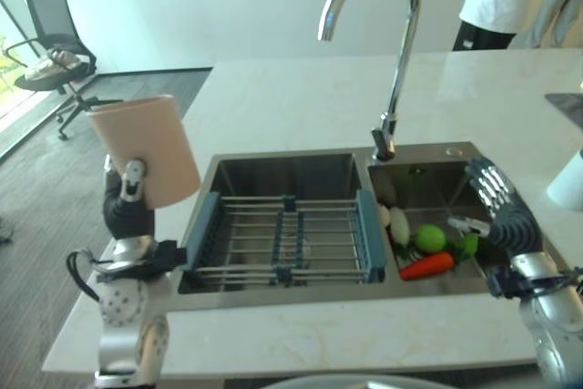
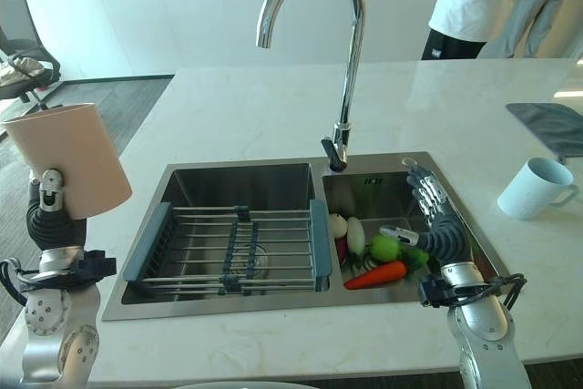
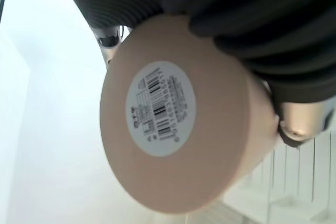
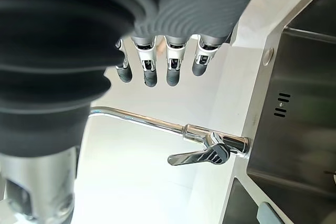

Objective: Place the dishes in the dishwasher.

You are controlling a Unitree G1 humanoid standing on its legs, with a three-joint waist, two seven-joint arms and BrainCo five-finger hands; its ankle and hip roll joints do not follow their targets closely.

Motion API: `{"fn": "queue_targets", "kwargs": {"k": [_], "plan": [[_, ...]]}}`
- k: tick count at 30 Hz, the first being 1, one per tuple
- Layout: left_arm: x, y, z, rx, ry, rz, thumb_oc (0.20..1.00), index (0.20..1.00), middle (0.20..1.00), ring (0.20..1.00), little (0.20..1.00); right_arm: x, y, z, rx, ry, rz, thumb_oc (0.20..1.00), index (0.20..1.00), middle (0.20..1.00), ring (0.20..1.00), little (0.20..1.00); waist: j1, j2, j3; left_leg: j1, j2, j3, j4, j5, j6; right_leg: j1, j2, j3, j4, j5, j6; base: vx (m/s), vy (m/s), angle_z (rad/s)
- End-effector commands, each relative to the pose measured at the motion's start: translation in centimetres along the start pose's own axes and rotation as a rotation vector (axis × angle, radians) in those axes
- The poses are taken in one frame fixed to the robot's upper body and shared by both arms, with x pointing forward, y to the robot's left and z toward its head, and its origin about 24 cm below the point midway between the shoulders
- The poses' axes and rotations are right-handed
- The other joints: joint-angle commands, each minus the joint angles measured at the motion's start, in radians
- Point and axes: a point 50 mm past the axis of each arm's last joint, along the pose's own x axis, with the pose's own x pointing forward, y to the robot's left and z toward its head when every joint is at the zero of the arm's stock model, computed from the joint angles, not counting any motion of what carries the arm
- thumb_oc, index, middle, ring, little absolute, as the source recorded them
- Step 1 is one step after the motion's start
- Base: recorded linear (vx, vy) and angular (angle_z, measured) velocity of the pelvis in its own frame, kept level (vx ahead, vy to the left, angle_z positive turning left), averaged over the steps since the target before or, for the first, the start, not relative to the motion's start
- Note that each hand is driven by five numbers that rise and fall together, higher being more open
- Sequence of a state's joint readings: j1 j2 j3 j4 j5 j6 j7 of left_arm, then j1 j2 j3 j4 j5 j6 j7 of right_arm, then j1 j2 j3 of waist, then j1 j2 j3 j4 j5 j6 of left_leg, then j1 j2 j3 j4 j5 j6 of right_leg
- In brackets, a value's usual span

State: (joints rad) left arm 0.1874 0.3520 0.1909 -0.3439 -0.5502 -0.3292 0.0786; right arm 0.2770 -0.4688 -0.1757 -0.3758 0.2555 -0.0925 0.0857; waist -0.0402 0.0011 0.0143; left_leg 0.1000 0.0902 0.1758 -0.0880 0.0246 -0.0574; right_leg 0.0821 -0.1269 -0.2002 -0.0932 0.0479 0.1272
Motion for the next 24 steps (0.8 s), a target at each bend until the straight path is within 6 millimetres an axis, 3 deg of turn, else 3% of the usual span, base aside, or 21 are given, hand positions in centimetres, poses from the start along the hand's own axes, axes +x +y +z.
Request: {"fn": "queue_targets", "kwargs": {"k": [1,12,15,16,17,19,21,23,24], "plan": [[2.2,0.0,3.3,0.01,-0.204,-0.065,0.2,0.2,0.2,0.2,0.2,1.5,-0.6,4.0,-0.018,-0.249,-0.039,1.0,1.0,1.0,1.0,1.0,-0.009,-0.024,0.011,0.023,0.028,-0.002,0.001,-0.035,-0.008,0.029,0.028,-0.006,0.006,-0.023,-0.011,-0.01,-0.127,0.06],[0.9,0.2,3.6,-0.092,-0.196,-0.033,0.2,0.2,0.2,0.2,0.2,1.0,-0.2,5.5,-0.017,-0.345,-0.025,1.0,1.0,1.0,1.0,1.0,0.021,-0.006,0.031,-0.012,0.095,-0.01,0.001,0.025,-0.061,0.015,0.071,-0.015,0.006,-0.034,-0.04,0.0,-0.155,0.02],[0.6,0.3,3.6,-0.131,-0.192,-0.055,0.2,0.2,0.2,0.2,0.2,0.8,-1.0,6.0,-0.045,-0.369,-0.058,1.0,1.0,1.0,1.0,1.0,0.025,-0.013,0.055,-0.026,0.085,0.057,0.027,0.039,-0.061,0.016,0.06,-0.056,0.006,-0.031,-0.038,-0.14,-0.082,0.27],[0.6,0.2,3.6,-0.142,-0.192,-0.065,0.2,0.2,0.2,0.2,0.2,0.9,-1.4,6.3,-0.053,-0.379,-0.073,1.0,1.0,1.0,1.0,1.0,0.016,-0.023,0.062,-0.028,0.07,0.113,0.079,0.013,-0.049,0.014,0.045,-0.08,0.006,-0.025,-0.039,-0.28,-0.064,0.76],[0.8,0.1,3.5,-0.153,-0.196,-0.081,0.2,0.2,0.2,0.2,0.2,1.1,-1.8,6.5,-0.059,-0.399,-0.091,1.0,1.0,1.0,1.0,1.0,0.001,-0.036,0.073,-0.04,0.058,0.172,0.215,-0.036,-0.033,0.017,0.029,-0.106,0.006,-0.022,-0.045,-0.31,-0.05,0.97],[1.2,-0.5,3.5,-0.167,-0.22,-0.108,0.2,0.2,0.2,0.2,0.2,1.3,-2.3,7.0,-0.063,-0.447,-0.123,1.0,1.0,1.0,1.0,1.0,-0.022,-0.048,0.079,-0.024,0.031,0.201,0.381,-0.07,-0.017,-0.001,0.021,-0.152,0.006,0.004,-0.062,-0.31,0.011,1.41],[1.3,-0.9,3.5,-0.184,-0.239,-0.122,0.2,0.2,0.2,0.2,0.2,1.2,-2.3,7.1,-0.064,-0.47,-0.144,1.0,1.0,1.0,1.0,1.0,-0.043,-0.032,0.07,0.045,0.015,0.211,0.407,-0.053,-0.028,-0.02,0.034,-0.193,0.006,0.02,-0.073,-0.26,0.131,0.8],[1.7,-1.3,3.5,-0.213,-0.255,-0.135,0.2,0.2,0.2,0.2,0.2,0.9,-2.3,6.9,-0.077,-0.476,-0.166,1.0,1.0,1.0,1.0,1.0,-0.069,-0.003,0.058,0.125,0.018,0.218,0.377,-0.04,-0.06,-0.03,0.061,-0.218,0.012,0.014,-0.072,-0.2,0.237,0.82],[2.1,-1.6,3.4,-0.236,-0.258,-0.16,0.2,0.2,0.2,0.2,0.2,0.8,-2.7,6.9,-0.095,-0.473,-0.191,1.0,1.0,1.0,1.0,1.0,-0.087,0.006,0.05,0.179,0.022,0.253,0.29,-0.039,-0.065,-0.047,0.067,-0.253,0.015,0.028,-0.068,-0.21,0.352,1.23]]}}
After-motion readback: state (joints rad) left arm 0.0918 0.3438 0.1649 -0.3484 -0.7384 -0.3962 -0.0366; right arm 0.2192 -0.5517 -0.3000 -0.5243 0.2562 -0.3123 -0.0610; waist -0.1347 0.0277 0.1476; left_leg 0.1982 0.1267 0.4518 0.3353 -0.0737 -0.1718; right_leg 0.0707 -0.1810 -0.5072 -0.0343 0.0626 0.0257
